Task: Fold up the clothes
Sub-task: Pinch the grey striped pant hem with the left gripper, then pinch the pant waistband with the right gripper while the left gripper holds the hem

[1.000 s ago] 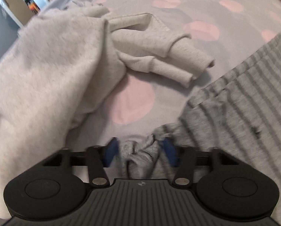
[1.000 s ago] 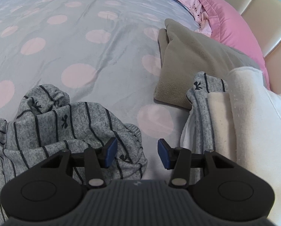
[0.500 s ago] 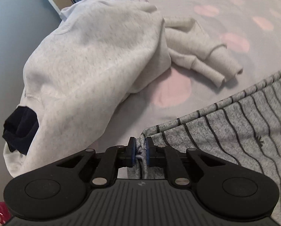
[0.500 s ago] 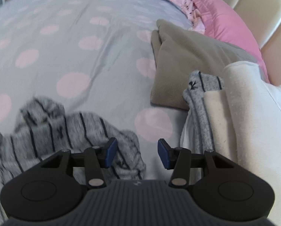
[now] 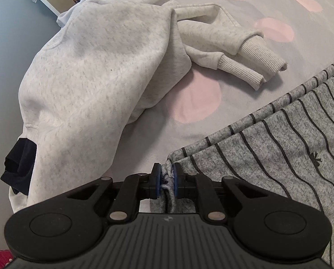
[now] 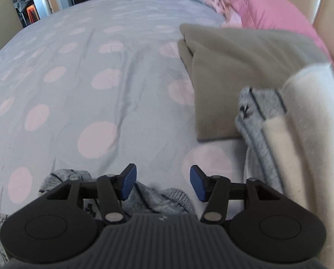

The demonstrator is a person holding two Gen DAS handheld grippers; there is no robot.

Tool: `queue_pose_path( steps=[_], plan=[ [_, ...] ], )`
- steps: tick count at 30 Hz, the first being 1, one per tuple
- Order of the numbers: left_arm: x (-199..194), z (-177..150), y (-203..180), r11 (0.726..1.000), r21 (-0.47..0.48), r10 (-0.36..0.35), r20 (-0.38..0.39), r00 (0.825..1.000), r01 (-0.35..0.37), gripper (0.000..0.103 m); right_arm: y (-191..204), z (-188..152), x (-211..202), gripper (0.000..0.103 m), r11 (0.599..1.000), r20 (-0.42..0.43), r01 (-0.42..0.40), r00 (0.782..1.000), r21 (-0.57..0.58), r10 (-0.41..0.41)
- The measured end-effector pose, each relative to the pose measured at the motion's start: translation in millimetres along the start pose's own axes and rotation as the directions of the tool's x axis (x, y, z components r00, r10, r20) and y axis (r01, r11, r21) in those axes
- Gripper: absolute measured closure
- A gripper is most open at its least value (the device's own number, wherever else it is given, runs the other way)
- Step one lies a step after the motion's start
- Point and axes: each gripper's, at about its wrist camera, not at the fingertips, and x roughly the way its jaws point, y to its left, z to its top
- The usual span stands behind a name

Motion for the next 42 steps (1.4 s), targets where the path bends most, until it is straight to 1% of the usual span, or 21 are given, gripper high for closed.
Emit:
queue_pose_path(
  steps=[2, 4, 5, 8, 10, 12, 15, 18, 19, 20, 21, 22, 24, 26, 28, 30, 32, 34, 36, 40, 42],
  plan=[
    [0.3, -0.4, -0.6, 1.000, 0.004, -0.001, -0.002, 1.000, 0.001, 0.093, -5.4, -2.3, 3.3, 0.047, 0.999, -0.029, -0.033, 0.999, 0.039, 0.034],
    [2.0, -1.0, -1.9, 1.000, 0.012, -0.001, -0.006, 1.000, 0.001, 0.093, -3.6, -1.4, -2.9, 0.047, 0.999, -0.007, -0.010, 1.000, 0.036, 0.010],
    [2.5, -1.2, -2.8, 1.000, 0.018, 0.000, -0.008, 1.000, 0.000, 0.093, -1.5, 0.4, -7.8, 0.047, 0.999, 0.002, -0.018, 1.000, 0.031, 0.018],
    [3.3, 0.2, -6.0, 0.999, 0.037, 0.008, -0.015, 1.000, -0.007, 0.093, 9.4, 5.5, -14.3, 0.047, 0.997, -0.038, -0.042, 0.998, 0.061, 0.044],
    [3.2, 1.6, -7.9, 0.999, 0.048, 0.013, -0.018, 1.000, -0.012, 0.093, 18.3, 6.7, -11.1, 0.047, 0.998, -0.052, 0.002, 0.999, 0.065, 0.001],
    [2.4, 2.3, -9.5, 0.998, 0.056, 0.017, -0.021, 1.000, -0.016, 0.093, 23.2, 7.3, -3.1, 0.047, 0.997, -0.086, 0.013, 0.996, 0.079, -0.006],
    [1.9, 1.4, -11.2, 0.997, 0.069, 0.021, -0.026, 0.999, -0.019, 0.093, 23.3, 7.7, 12.8, 0.046, 0.985, -0.154, 0.028, 0.988, 0.169, -0.001],
    [1.5, 1.6, -12.0, 0.997, 0.071, 0.020, -0.028, 0.999, -0.018, 0.093, 24.1, 4.8, 30.8, 0.045, 0.976, -0.228, 0.123, 0.970, 0.180, -0.080],
    [0.8, 1.4, -11.8, 0.997, 0.071, 0.020, -0.028, 0.999, -0.018, 0.093, 23.6, 1.5, 36.0, 0.047, 0.975, -0.247, 0.148, 0.963, 0.165, -0.104],
    [0.1, 0.8, -11.4, 0.997, 0.070, 0.019, -0.027, 0.999, -0.017, 0.093, 21.8, -2.3, 39.7, 0.054, 0.973, -0.267, 0.170, 0.956, 0.159, -0.123],
    [-0.6, 0.1, -11.0, 0.997, 0.069, 0.017, -0.026, 1.000, -0.015, 0.093, 19.8, -6.1, 42.9, 0.068, 0.970, -0.285, 0.189, 0.948, 0.153, -0.140],
    [-1.2, -0.8, -10.8, 0.997, 0.071, 0.016, -0.025, 1.000, -0.014, 0.093, 17.3, -9.3, 42.8, 0.069, 0.970, -0.290, 0.190, 0.947, 0.153, -0.140],
    [-1.3, -2.8, -11.7, 0.997, 0.079, 0.015, -0.026, 1.000, -0.013, 0.093, 14.3, -10.1, 35.1, 0.085, 0.976, -0.267, 0.162, 0.956, 0.148, -0.119],
    [-1.2, -4.2, -13.7, 0.996, 0.091, 0.016, -0.028, 0.999, -0.014, 0.093, 9.7, -8.7, 22.4, 0.091, 0.978, -0.238, 0.128, 0.967, 0.163, -0.087],
    [-1.4, -5.3, -15.7, 0.994, 0.104, 0.020, -0.030, 0.999, -0.017, 0.093, 5.8, -7.5, 5.2, 0.091, 0.982, -0.195, 0.050, 0.981, 0.183, -0.013],
    [-2.1, -5.4, -16.8, 0.994, 0.109, 0.023, -0.031, 0.999, -0.019, 0.093, 6.1, -6.4, -11.4, 0.091, 0.983, -0.151, -0.030, 0.987, 0.180, 0.058],
    [-2.8, -5.3, -17.8, 0.993, 0.113, 0.026, -0.033, 0.999, -0.022, 0.093, 8.0, -5.5, -24.3, 0.091, 0.978, -0.121, -0.120, 0.982, 0.172, 0.142],
    [-3.8, -5.5, -18.5, 0.993, 0.117, 0.029, -0.035, 0.999, -0.025, 0.093, 14.8, -6.5, -33.0, 0.091, 0.965, -0.109, -0.216, 0.966, 0.148, 0.233],
    [-4.9, -5.6, -19.6, 0.992, 0.122, 0.033, -0.037, 0.999, -0.028, 0.093, 27.4, -8.0, -36.6, 0.091, 0.963, -0.101, -0.246, 0.961, 0.114, 0.257],
    [-6.9, -5.9, -22.5, 0.990, 0.137, 0.042, -0.042, 0.998, -0.036, 0.093, 48.5, -7.2, -25.6, 0.091, 0.982, -0.100, -0.186, 0.977, 0.042, 0.189],
    [-8.0, -6.6, -23.6, 0.989, 0.145, 0.045, -0.042, 0.998, -0.039, 0.093, 50.4, -6.3, -13.6, 0.089, 0.985, -0.106, -0.165, 0.980, 0.046, 0.169]
  ],
)
